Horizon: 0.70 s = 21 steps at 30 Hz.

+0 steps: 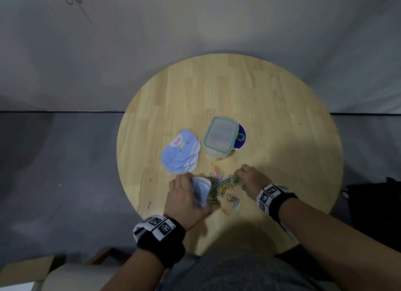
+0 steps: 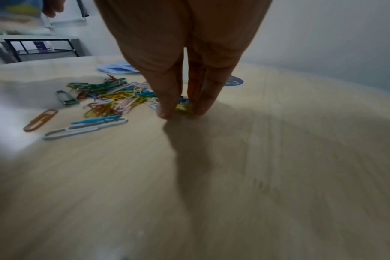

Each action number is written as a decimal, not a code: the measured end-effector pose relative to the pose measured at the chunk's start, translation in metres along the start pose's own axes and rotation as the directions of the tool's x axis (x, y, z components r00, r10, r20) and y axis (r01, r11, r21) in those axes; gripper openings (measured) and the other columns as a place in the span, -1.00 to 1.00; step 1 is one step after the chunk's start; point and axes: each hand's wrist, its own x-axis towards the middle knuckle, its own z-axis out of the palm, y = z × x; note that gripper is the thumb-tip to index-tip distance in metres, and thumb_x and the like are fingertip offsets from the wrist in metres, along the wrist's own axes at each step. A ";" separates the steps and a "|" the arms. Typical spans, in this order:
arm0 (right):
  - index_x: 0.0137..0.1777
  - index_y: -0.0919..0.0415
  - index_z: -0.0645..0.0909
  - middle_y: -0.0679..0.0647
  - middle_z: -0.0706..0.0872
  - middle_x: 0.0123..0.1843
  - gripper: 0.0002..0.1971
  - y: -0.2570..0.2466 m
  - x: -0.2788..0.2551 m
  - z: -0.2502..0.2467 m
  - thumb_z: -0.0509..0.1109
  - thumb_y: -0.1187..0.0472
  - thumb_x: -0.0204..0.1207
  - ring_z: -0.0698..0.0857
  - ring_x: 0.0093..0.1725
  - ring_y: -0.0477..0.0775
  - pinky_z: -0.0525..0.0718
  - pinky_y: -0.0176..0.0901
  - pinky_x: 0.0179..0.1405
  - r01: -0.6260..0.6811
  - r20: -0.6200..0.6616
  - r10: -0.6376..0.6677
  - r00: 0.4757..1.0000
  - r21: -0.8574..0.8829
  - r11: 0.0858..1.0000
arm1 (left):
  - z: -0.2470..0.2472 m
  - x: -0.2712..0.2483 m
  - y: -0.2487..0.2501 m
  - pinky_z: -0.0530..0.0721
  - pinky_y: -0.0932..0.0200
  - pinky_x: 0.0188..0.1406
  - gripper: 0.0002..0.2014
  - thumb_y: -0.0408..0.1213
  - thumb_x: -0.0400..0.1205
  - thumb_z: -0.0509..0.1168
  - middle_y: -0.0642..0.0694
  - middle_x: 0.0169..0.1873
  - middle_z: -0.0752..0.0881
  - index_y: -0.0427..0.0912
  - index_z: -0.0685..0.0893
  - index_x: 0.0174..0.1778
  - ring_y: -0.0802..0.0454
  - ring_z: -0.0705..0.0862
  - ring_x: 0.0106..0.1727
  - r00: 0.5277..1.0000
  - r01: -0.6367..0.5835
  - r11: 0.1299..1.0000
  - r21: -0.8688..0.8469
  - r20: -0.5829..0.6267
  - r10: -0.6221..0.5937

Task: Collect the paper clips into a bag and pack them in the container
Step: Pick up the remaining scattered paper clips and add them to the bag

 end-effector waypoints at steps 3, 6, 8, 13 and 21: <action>0.19 0.33 0.53 0.28 0.59 0.16 -0.71 -0.006 -0.003 0.000 0.25 0.45 0.47 0.60 0.17 0.31 0.56 0.03 0.04 -0.013 0.025 0.014 1.000 -0.068 0.998 | 0.000 0.000 0.002 0.37 0.12 -0.18 -0.36 0.02 0.06 0.42 0.01 -0.18 0.33 -0.23 0.45 -0.02 -0.13 0.42 -0.15 1.000 -0.010 1.000 0.006 0.012 0.010; 0.16 0.36 0.53 0.29 0.59 0.17 -0.73 -0.010 -0.005 0.002 0.21 0.47 0.48 0.62 0.16 0.31 0.57 0.02 0.03 -0.047 0.031 0.050 0.998 -0.088 0.995 | 0.002 0.000 0.004 0.34 0.11 -0.18 -0.37 0.04 0.07 0.38 0.01 -0.18 0.32 -0.24 0.46 -0.03 -0.14 0.43 -0.16 0.999 -0.023 1.000 0.021 0.023 0.022; 0.16 0.37 0.53 0.30 0.60 0.18 -0.73 -0.011 -0.006 0.003 0.20 0.48 0.48 0.62 0.17 0.32 0.58 0.03 0.05 -0.074 0.033 0.076 0.997 -0.081 0.994 | 0.004 0.001 0.005 0.35 0.10 -0.17 -0.38 0.06 0.07 0.34 0.00 -0.19 0.32 -0.25 0.47 -0.04 -0.15 0.43 -0.16 0.999 -0.029 0.999 0.032 0.034 0.028; 0.07 0.32 0.63 0.26 0.70 0.08 -0.83 -0.008 -0.010 0.001 0.30 0.33 0.53 0.66 0.06 0.30 0.59 -0.02 0.01 -0.222 -0.042 0.230 0.972 0.146 0.964 | 0.009 0.005 0.005 0.41 0.06 -0.11 -0.35 0.10 0.08 0.33 -0.02 -0.17 0.37 -0.22 0.48 0.00 -0.13 0.44 -0.12 0.997 -0.038 0.997 0.062 0.075 0.033; -0.13 0.24 0.76 0.10 0.74 -0.29 -0.91 -0.016 -0.026 -0.042 0.52 0.29 0.37 0.68 -0.28 0.04 0.54 -0.24 -0.21 -0.263 0.025 0.298 0.954 0.542 0.798 | 0.007 0.006 0.018 0.49 0.06 -0.21 -0.27 0.08 0.07 0.49 0.04 -0.15 0.32 -0.17 0.42 0.07 -0.09 0.42 -0.11 0.998 -0.026 1.000 -0.016 0.049 0.027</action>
